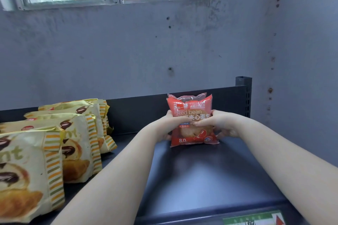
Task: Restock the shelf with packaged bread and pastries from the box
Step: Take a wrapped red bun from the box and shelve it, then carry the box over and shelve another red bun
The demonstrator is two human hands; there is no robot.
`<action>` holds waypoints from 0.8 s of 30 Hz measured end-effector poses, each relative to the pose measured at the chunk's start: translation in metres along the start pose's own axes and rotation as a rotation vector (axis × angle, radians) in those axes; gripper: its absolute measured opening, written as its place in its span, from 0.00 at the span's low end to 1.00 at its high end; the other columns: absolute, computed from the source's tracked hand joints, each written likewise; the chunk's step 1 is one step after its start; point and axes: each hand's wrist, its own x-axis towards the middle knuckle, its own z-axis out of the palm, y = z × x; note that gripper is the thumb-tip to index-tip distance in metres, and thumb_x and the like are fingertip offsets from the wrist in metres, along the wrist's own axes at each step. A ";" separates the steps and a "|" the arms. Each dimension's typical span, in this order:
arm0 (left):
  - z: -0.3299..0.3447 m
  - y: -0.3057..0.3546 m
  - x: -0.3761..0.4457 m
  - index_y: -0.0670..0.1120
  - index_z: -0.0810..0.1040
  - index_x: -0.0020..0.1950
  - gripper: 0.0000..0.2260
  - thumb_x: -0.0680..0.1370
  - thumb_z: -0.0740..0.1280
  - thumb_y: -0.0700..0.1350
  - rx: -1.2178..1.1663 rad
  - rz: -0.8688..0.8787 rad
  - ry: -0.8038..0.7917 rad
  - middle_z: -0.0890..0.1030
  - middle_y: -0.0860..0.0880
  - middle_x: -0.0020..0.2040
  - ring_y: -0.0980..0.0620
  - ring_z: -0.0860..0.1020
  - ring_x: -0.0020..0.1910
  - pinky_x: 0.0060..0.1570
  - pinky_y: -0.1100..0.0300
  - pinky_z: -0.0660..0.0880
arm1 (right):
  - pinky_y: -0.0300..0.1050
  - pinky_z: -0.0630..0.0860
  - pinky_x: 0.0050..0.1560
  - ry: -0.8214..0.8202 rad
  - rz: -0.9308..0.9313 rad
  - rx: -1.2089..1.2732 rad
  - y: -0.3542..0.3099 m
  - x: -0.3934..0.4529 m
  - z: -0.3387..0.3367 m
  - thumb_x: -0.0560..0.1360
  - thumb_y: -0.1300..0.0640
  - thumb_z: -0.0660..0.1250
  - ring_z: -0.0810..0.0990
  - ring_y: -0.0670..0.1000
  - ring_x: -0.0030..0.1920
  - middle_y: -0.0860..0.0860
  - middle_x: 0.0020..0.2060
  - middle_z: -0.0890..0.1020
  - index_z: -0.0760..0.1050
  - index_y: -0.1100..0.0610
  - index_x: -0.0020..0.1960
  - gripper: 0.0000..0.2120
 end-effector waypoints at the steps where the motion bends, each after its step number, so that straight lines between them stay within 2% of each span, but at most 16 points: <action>1: 0.002 0.000 -0.002 0.55 0.65 0.68 0.37 0.61 0.75 0.57 0.011 -0.009 0.001 0.80 0.53 0.59 0.52 0.82 0.53 0.57 0.50 0.78 | 0.51 0.77 0.50 -0.013 -0.003 -0.009 -0.001 -0.002 0.000 0.69 0.54 0.75 0.81 0.53 0.51 0.53 0.53 0.83 0.72 0.54 0.63 0.24; 3: 0.004 0.001 -0.004 0.55 0.64 0.68 0.42 0.56 0.74 0.60 0.042 -0.015 0.010 0.80 0.53 0.59 0.51 0.82 0.54 0.60 0.48 0.76 | 0.55 0.75 0.60 0.002 -0.002 -0.013 -0.003 -0.005 0.001 0.69 0.55 0.75 0.81 0.54 0.54 0.52 0.53 0.83 0.73 0.54 0.62 0.24; 6: 0.006 0.002 -0.007 0.54 0.63 0.68 0.39 0.61 0.74 0.59 0.069 -0.018 0.054 0.79 0.53 0.60 0.50 0.81 0.55 0.60 0.47 0.76 | 0.57 0.70 0.65 0.064 0.000 -0.004 -0.006 -0.009 0.002 0.61 0.51 0.80 0.78 0.54 0.58 0.51 0.57 0.80 0.67 0.54 0.65 0.37; 8: 0.006 0.004 -0.010 0.52 0.63 0.69 0.34 0.67 0.74 0.56 0.055 -0.011 0.092 0.78 0.51 0.61 0.50 0.80 0.55 0.59 0.48 0.76 | 0.53 0.71 0.62 0.100 -0.009 -0.011 -0.006 -0.012 0.002 0.61 0.51 0.80 0.77 0.52 0.59 0.49 0.58 0.78 0.63 0.54 0.68 0.41; 9: 0.005 0.005 -0.012 0.51 0.62 0.70 0.34 0.69 0.73 0.55 0.051 -0.008 0.121 0.77 0.51 0.63 0.50 0.79 0.56 0.59 0.49 0.76 | 0.48 0.72 0.58 0.118 -0.016 -0.017 -0.006 -0.013 0.002 0.62 0.52 0.80 0.76 0.51 0.58 0.49 0.59 0.76 0.60 0.55 0.70 0.43; 10: 0.005 0.006 -0.014 0.51 0.59 0.73 0.36 0.70 0.72 0.55 0.066 -0.002 0.162 0.74 0.50 0.66 0.50 0.77 0.59 0.60 0.52 0.74 | 0.44 0.72 0.52 0.145 -0.028 -0.032 -0.008 -0.015 0.002 0.64 0.54 0.79 0.75 0.50 0.57 0.49 0.60 0.75 0.56 0.56 0.73 0.45; 11: 0.005 0.009 -0.017 0.49 0.54 0.76 0.39 0.72 0.71 0.55 0.101 0.011 0.216 0.70 0.49 0.71 0.49 0.74 0.63 0.59 0.54 0.72 | 0.43 0.72 0.51 0.174 -0.049 -0.052 -0.011 -0.019 0.001 0.66 0.55 0.78 0.73 0.50 0.58 0.51 0.62 0.72 0.50 0.57 0.75 0.49; 12: 0.004 0.012 -0.022 0.49 0.48 0.78 0.43 0.72 0.71 0.56 0.141 0.034 0.280 0.66 0.47 0.74 0.48 0.70 0.68 0.61 0.55 0.69 | 0.44 0.71 0.55 0.211 -0.080 -0.077 -0.015 -0.021 -0.001 0.66 0.55 0.78 0.71 0.51 0.62 0.53 0.68 0.68 0.44 0.57 0.77 0.53; 13: 0.003 0.015 -0.026 0.49 0.44 0.78 0.46 0.72 0.71 0.57 0.181 0.065 0.345 0.62 0.46 0.76 0.47 0.65 0.72 0.65 0.53 0.66 | 0.47 0.69 0.64 0.248 -0.119 -0.107 -0.021 -0.023 -0.002 0.66 0.54 0.78 0.67 0.53 0.69 0.55 0.73 0.63 0.39 0.57 0.77 0.57; 14: 0.000 0.020 -0.030 0.50 0.43 0.78 0.47 0.71 0.71 0.58 0.217 0.098 0.400 0.60 0.46 0.76 0.46 0.63 0.74 0.68 0.52 0.64 | 0.50 0.63 0.70 0.281 -0.158 -0.151 -0.027 -0.026 -0.004 0.66 0.53 0.78 0.61 0.55 0.74 0.55 0.76 0.57 0.36 0.56 0.77 0.59; 16: -0.007 0.030 -0.042 0.52 0.46 0.78 0.45 0.71 0.70 0.59 0.313 0.153 0.482 0.60 0.46 0.76 0.46 0.62 0.74 0.70 0.48 0.64 | 0.54 0.56 0.74 0.352 -0.248 -0.276 -0.043 -0.032 -0.007 0.66 0.50 0.77 0.52 0.56 0.77 0.54 0.77 0.52 0.39 0.56 0.78 0.57; 18: -0.019 0.045 -0.058 0.52 0.50 0.77 0.41 0.72 0.68 0.58 0.433 0.203 0.551 0.63 0.47 0.75 0.46 0.64 0.72 0.68 0.48 0.66 | 0.54 0.55 0.73 0.433 -0.352 -0.369 -0.060 -0.039 -0.005 0.68 0.50 0.76 0.51 0.56 0.76 0.54 0.77 0.55 0.45 0.56 0.78 0.52; 21: -0.043 0.068 -0.087 0.51 0.60 0.74 0.31 0.74 0.66 0.54 0.544 0.273 0.654 0.73 0.49 0.66 0.48 0.72 0.63 0.60 0.53 0.71 | 0.54 0.63 0.69 0.517 -0.548 -0.384 -0.087 -0.047 0.010 0.71 0.51 0.72 0.61 0.54 0.72 0.53 0.71 0.67 0.59 0.56 0.74 0.37; 24: -0.068 0.083 -0.117 0.49 0.67 0.70 0.24 0.75 0.66 0.50 0.553 0.294 0.688 0.76 0.51 0.52 0.51 0.74 0.51 0.48 0.58 0.70 | 0.48 0.70 0.59 0.493 -0.699 -0.395 -0.113 -0.051 0.039 0.74 0.52 0.69 0.72 0.51 0.59 0.51 0.61 0.75 0.68 0.56 0.68 0.25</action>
